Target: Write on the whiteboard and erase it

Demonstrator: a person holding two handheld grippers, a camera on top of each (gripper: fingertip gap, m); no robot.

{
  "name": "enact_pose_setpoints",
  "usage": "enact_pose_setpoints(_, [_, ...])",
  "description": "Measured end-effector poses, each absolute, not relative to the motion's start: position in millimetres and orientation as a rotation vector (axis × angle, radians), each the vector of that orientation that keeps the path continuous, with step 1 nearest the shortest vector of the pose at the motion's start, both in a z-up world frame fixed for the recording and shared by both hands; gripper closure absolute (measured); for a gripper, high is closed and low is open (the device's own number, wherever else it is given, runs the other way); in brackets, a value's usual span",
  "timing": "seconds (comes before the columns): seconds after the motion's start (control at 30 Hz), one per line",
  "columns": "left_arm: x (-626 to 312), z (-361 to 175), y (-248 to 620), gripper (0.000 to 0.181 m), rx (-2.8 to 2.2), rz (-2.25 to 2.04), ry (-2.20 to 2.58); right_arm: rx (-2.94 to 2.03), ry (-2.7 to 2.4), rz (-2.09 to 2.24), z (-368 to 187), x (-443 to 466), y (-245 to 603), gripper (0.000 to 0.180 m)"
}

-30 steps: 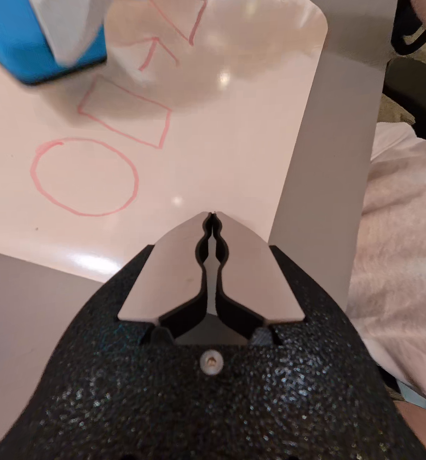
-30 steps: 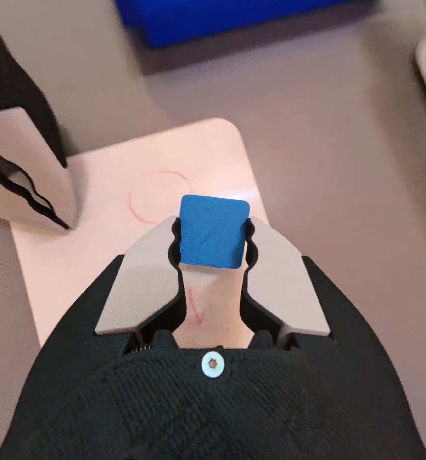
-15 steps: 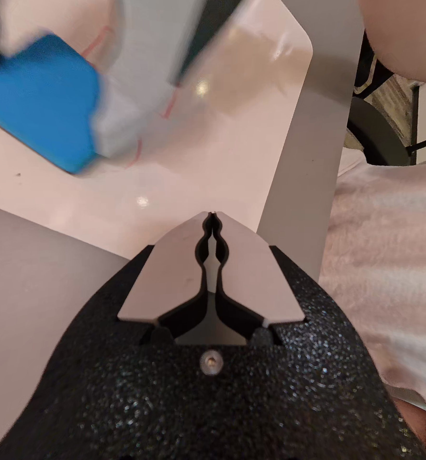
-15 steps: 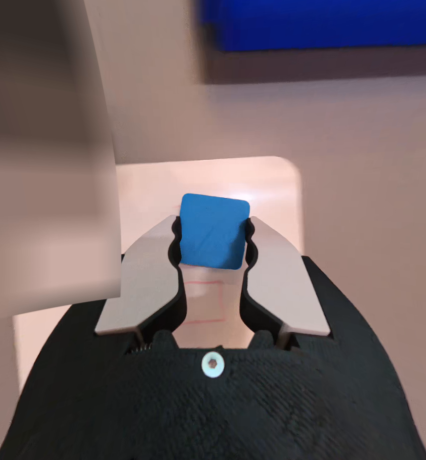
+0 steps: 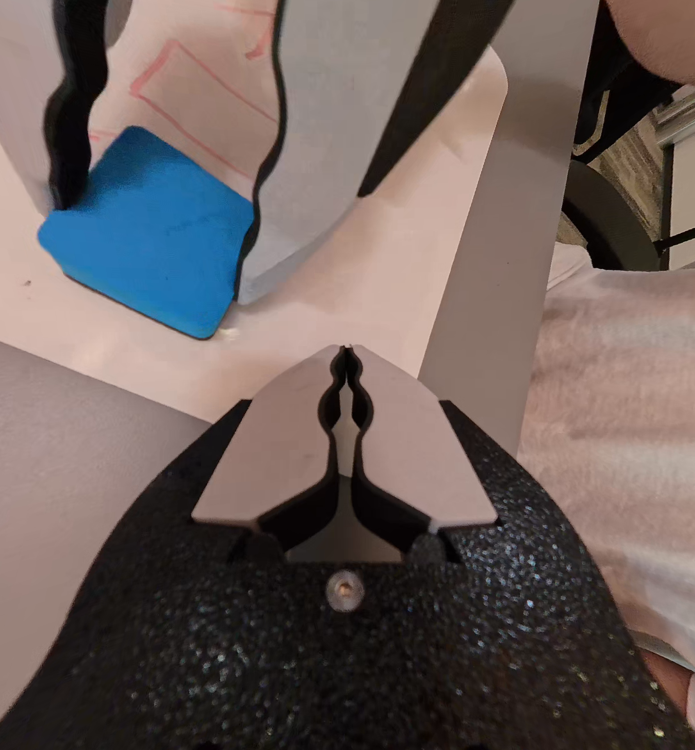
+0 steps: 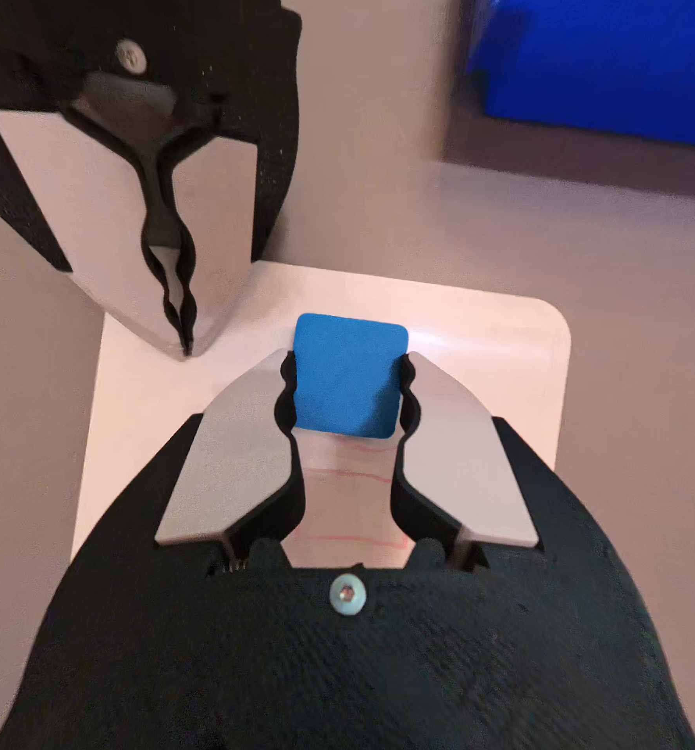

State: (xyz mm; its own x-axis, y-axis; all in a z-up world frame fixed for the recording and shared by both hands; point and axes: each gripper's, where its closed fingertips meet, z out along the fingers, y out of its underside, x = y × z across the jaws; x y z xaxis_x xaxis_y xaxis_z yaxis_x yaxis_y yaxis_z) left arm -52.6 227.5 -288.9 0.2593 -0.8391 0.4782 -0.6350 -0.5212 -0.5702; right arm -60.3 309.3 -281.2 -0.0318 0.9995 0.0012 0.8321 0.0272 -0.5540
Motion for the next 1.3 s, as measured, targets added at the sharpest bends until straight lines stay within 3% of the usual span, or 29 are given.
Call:
enact_pose_setpoints(0.17, [-52,-289,229,0.181,-2.269,-1.106,1.358,-2.036,-1.576,0.699,-282,-31,362,0.130])
enact_pose_setpoints(0.33, [-51,-289,229,0.181,-2.271,-1.110,1.358,-1.870,-1.952,0.602,-282,-26,307,0.129])
enact_pose_setpoints(0.4, [-51,-289,230,0.181,-2.271,-1.109,1.357,-1.987,-1.741,0.509,-282,-9,349,0.129])
enact_pose_setpoints(0.47, [-50,-289,230,0.181,-2.270,-1.102,1.358,-2.062,-1.557,0.679,-282,-7,363,0.130])
enact_pose_setpoints(0.63, [-47,-289,231,0.181,-2.278,-1.105,1.346,-1.862,-1.977,0.569,-284,-19,301,0.129])
enact_pose_setpoints(0.8, [-45,-289,233,0.181,-2.280,-1.100,1.336,-2.000,-1.619,0.723,-284,4,335,0.130])
enact_pose_setpoints(0.93, [-45,-289,233,0.181,-2.274,-1.095,1.343,-1.839,-1.931,0.666,-284,4,283,0.129])
enact_pose_setpoints(1.0, [-44,-289,233,0.181,-2.277,-1.100,1.341,-1.976,-1.712,0.565,-284,28,323,0.130])
enact_pose_setpoints(1.07, [-44,-289,233,0.181,-2.277,-1.098,1.340,-2.061,-1.464,0.750,-283,40,342,0.130])
enact_pose_setpoints(1.2, [-44,-289,233,0.181,-2.274,-1.093,1.341,-1.868,-1.809,0.713,-283,19,284,0.130])
enact_pose_setpoints(1.3, [-43,-289,234,0.181,-2.276,-1.099,1.340,-1.993,-1.649,0.602,-284,41,323,0.130])
